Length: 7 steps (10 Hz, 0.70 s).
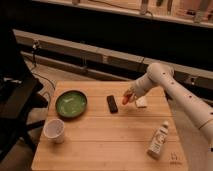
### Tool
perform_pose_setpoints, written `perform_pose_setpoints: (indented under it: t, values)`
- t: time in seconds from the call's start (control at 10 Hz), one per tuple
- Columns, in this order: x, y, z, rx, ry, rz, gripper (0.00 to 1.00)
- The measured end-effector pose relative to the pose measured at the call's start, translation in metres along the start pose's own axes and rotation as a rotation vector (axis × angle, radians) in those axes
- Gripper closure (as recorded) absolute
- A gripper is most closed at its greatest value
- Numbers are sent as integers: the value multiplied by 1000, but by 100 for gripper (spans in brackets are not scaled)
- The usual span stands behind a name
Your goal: Place the pepper on the white sponge
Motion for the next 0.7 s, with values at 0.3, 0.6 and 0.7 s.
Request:
perform_pose_setpoints:
  t: [0.3, 0.6, 0.7]
  values:
    - [25, 13, -3, 0, 40, 63, 90]
    - [49, 26, -2, -14, 76, 120, 90]
    - [55, 28, 0, -15, 80, 137, 90]
